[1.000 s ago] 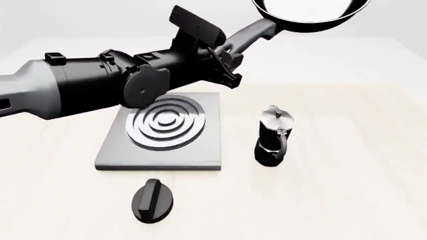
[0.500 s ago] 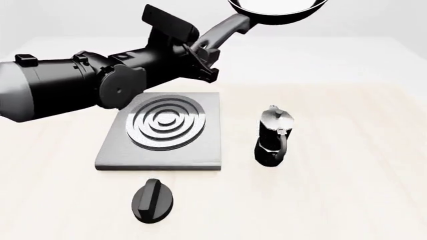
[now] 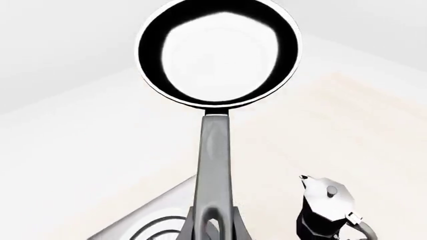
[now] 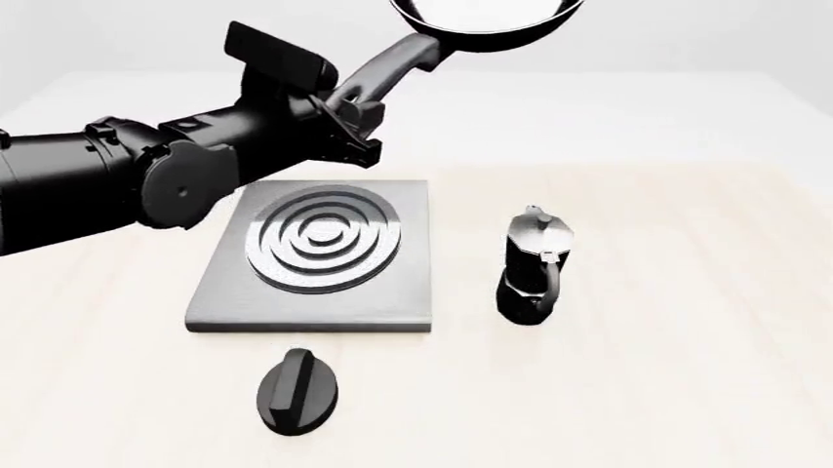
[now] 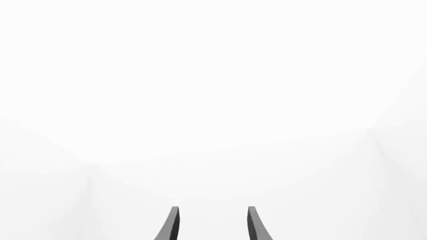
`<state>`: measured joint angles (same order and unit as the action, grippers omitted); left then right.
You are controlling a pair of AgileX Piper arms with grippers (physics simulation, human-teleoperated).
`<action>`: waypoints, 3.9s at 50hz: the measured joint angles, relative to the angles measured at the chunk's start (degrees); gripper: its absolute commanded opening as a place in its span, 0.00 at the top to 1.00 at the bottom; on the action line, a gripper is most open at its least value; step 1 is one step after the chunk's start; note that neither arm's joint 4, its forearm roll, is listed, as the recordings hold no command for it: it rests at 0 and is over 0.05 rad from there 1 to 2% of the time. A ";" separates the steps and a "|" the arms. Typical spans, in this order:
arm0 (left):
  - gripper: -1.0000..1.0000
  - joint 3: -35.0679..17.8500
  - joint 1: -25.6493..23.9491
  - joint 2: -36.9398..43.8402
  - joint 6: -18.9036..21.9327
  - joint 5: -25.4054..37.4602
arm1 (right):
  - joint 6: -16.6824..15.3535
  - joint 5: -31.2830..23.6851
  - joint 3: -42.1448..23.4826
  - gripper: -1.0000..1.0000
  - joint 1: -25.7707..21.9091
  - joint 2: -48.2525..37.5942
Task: Put the frying pan on the stove.
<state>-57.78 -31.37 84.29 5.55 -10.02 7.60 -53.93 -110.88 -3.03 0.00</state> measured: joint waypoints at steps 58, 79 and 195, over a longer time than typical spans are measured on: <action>1.00 15.37 6.62 -14.34 0.94 3.26 | -0.28 0.58 1.46 0.00 -0.20 0.00; 1.00 20.72 7.86 -20.69 0.81 5.11 | -0.37 0.59 1.64 0.00 -0.10 0.00; 1.00 40.28 13.11 -46.38 -2.79 18.48 | -2.31 1.40 3.64 0.00 -0.44 0.00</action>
<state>-17.50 -18.26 37.91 2.76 8.45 5.30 -52.53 -107.24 -3.47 0.00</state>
